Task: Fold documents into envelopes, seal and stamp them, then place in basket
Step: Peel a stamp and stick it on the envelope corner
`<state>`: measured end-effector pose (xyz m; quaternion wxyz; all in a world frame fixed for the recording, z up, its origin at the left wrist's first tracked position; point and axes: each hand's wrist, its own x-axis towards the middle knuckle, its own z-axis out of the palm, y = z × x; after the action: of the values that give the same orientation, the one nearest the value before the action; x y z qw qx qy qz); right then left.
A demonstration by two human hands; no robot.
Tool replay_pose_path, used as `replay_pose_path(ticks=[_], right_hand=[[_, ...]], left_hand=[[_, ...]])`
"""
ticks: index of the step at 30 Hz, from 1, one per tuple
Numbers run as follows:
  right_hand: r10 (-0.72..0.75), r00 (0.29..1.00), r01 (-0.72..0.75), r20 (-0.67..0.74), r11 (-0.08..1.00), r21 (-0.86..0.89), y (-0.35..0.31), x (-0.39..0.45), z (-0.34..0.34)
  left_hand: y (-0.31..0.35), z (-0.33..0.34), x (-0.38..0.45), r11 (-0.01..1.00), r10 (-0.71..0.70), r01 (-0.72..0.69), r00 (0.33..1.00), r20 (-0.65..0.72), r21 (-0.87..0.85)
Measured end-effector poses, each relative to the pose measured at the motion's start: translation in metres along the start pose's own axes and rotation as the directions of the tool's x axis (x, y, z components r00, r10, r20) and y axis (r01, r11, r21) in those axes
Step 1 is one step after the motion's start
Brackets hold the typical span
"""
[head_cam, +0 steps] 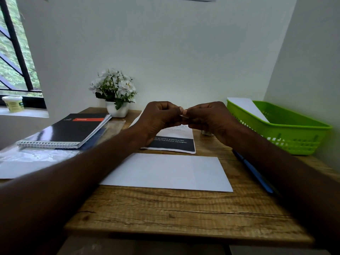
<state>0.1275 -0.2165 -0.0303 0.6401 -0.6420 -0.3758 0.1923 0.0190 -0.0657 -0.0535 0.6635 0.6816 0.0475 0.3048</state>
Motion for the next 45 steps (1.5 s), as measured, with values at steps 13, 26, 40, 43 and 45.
replay_pose_path(ticks=[13,26,40,43,45], right_hand=[[0.009,1.000,-0.008,-0.009,1.000,0.030,0.003,0.000,0.002],[0.010,0.998,-0.006,0.069,0.999,-0.050,0.003,0.000,-0.003],[-0.102,0.992,0.084,-0.067,0.967,-0.239,0.005,0.003,0.003],[-0.114,0.990,0.091,-0.080,0.965,-0.247,0.006,0.002,0.004],[-0.108,0.991,0.087,-0.076,0.966,-0.242,0.006,0.001,0.003]], left_hand=[[0.002,0.002,-0.001,0.988,0.084,-0.077,0.995,-0.048,0.131],[-0.003,-0.006,0.000,0.999,-0.018,0.016,0.998,0.052,0.045],[-0.003,0.004,0.002,0.989,0.065,-0.061,0.997,-0.028,0.131],[-0.003,0.003,0.002,0.992,0.057,-0.054,0.998,-0.030,0.115],[-0.004,0.001,0.003,0.994,0.044,-0.041,0.999,-0.026,0.106]])
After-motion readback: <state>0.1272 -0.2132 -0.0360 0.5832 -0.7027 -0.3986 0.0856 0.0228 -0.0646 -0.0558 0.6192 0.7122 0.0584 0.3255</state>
